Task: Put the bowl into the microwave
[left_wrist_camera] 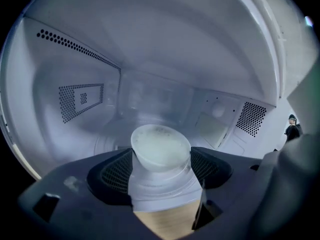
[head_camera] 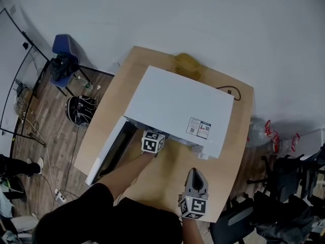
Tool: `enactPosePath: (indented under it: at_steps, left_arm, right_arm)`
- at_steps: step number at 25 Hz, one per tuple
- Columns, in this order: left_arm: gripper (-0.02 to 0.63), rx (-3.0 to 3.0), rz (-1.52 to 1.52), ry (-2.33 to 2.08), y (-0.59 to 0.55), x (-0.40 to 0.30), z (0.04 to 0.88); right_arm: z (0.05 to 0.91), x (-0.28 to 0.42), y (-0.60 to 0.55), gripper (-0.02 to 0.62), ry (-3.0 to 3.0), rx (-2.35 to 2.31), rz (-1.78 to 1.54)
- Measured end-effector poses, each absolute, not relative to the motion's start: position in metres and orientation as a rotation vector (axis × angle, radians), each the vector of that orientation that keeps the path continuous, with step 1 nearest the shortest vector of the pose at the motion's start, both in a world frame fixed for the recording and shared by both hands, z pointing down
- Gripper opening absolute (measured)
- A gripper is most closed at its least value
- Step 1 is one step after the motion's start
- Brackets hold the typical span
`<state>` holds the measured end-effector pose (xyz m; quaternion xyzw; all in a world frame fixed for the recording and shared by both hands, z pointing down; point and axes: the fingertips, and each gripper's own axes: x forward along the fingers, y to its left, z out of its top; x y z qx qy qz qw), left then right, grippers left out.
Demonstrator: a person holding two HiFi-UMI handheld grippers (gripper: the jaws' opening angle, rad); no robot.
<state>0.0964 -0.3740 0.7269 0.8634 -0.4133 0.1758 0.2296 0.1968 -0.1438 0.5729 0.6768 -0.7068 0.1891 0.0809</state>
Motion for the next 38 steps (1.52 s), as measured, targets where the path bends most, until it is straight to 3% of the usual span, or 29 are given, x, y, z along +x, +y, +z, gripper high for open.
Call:
enactPosePath:
  at_steps: [22,38]
  left_arm:
    - [0.353,2.417,0.406,-1.131,-0.371,0.099,0.713]
    - [0.353,2.417,0.214,-1.088,-0.204,-0.008,0.635]
  right_arm:
    - [0.558,0.200,-0.148,0.060,-2.111,2.046,0.529]
    - [0.518,0.126,-0.042,0.060,-2.116,2.122,0.382]
